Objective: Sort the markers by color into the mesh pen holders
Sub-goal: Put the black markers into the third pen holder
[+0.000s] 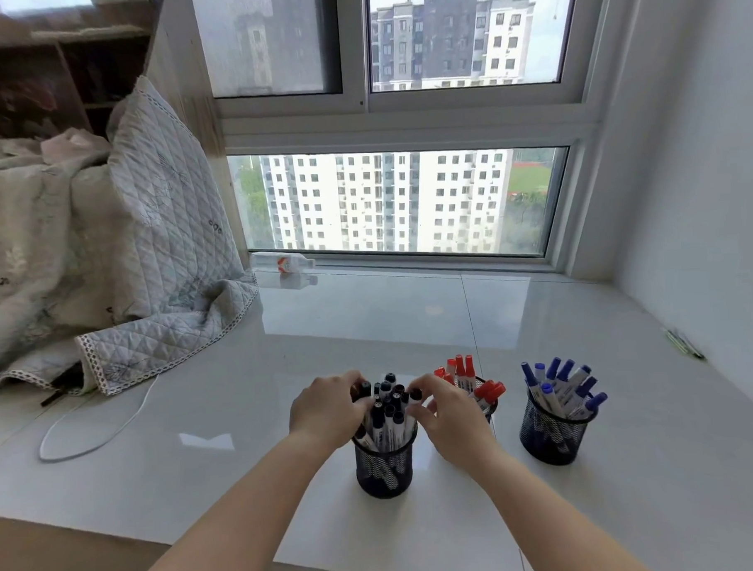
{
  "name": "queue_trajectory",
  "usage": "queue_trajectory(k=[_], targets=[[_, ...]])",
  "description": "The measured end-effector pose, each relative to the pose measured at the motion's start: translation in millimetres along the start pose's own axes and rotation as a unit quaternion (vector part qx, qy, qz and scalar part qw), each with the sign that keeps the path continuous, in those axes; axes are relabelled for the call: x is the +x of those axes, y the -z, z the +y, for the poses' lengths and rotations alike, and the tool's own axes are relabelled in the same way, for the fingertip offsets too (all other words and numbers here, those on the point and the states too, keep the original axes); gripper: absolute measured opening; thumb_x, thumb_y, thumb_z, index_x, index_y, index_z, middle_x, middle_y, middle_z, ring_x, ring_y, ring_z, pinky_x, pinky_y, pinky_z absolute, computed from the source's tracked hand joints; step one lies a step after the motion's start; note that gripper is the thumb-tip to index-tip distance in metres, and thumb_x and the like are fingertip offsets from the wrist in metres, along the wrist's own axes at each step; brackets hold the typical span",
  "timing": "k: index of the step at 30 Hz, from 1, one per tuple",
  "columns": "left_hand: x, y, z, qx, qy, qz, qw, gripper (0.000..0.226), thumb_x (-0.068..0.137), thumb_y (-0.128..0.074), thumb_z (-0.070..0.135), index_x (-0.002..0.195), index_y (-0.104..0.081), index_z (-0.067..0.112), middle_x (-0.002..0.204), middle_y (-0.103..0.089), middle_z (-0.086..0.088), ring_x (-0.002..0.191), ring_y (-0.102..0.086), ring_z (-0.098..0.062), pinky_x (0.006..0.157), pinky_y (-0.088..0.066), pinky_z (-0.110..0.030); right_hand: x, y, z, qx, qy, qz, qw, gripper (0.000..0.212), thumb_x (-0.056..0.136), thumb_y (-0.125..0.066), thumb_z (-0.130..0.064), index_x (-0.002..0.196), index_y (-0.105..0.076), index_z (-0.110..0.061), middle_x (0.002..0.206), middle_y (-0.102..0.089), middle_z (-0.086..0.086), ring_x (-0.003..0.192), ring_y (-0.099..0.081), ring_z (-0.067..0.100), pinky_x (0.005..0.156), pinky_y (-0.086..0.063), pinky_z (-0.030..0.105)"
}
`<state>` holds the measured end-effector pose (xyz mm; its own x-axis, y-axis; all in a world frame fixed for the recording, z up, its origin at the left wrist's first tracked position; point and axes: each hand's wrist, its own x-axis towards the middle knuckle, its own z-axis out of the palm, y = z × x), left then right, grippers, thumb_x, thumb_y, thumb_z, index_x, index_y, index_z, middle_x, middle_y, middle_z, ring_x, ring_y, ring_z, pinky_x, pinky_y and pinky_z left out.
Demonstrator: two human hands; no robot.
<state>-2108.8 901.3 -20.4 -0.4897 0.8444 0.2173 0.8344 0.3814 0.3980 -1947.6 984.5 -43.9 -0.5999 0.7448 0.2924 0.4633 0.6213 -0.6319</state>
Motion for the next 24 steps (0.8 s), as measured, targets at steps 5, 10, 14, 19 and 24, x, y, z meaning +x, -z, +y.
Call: queue_trajectory(k=[5,10,14,19,24], targets=[[-0.4,24.4,6.7,-0.098,-0.045,0.105,0.989,0.02,0.083,-0.062,0.041,0.094,-0.062,0.025,0.084,-0.052,0.009,0.077,-0.057,-0.014,0.066,-0.042,-0.025,11.0,22.5,-13.1,0.059,0.011,0.052,0.997,0.013,0.083,-0.066,-0.031,0.085,-0.055,-0.026,0.075,-0.058,-0.016,0.065,-0.055,0.003,0.065,-0.043,0.02],[-3.1,51.0,12.8,-0.192,-0.077,0.26,0.943,0.013,0.083,-0.065,0.033,0.086,-0.059,0.021,0.059,-0.055,0.013,0.056,-0.054,-0.008,0.053,-0.038,-0.02,20.9,44.7,-28.2,0.136,0.02,0.128,0.982,0.018,0.084,-0.064,-0.034,0.086,-0.051,-0.022,0.069,-0.057,-0.008,0.061,-0.057,0.011,0.058,-0.049,0.026],[-2.2,57.5,5.3,-0.263,-0.026,0.331,0.906,0.012,0.085,-0.061,0.031,0.084,-0.053,0.022,0.054,-0.052,0.015,0.051,-0.051,0.001,0.05,-0.033,-0.007,19.4,56.0,-31.5,0.234,-0.023,0.218,0.947,0.023,0.087,-0.058,-0.038,0.092,-0.049,-0.017,0.069,-0.06,0.002,0.057,-0.058,0.019,0.05,-0.049,0.025],[3.2,50.1,-10.0,-0.416,0.127,0.333,0.837,0.013,0.09,-0.05,0.026,0.079,-0.046,0.019,0.059,-0.057,0.005,0.055,-0.055,-0.012,0.062,-0.043,-0.025,19.4,57.7,-29.9,0.475,-0.174,0.224,0.833,0.014,0.091,-0.056,-0.024,0.092,-0.05,-0.01,0.066,-0.063,0.005,0.051,-0.06,0.013,0.053,-0.053,0.029],[0.5,40.8,-14.0,-0.61,0.252,0.242,0.711,0.014,0.092,-0.046,0.022,0.079,-0.049,0.018,0.064,-0.056,0.001,0.049,-0.053,-0.004,0.055,-0.045,-0.023,16.9,54.7,-26.5,0.643,-0.221,0.119,0.724,0.018,0.091,-0.056,-0.019,0.102,-0.054,-0.006,0.075,-0.065,0.004,0.065,-0.058,0.012,0.058,-0.051,0.024]])
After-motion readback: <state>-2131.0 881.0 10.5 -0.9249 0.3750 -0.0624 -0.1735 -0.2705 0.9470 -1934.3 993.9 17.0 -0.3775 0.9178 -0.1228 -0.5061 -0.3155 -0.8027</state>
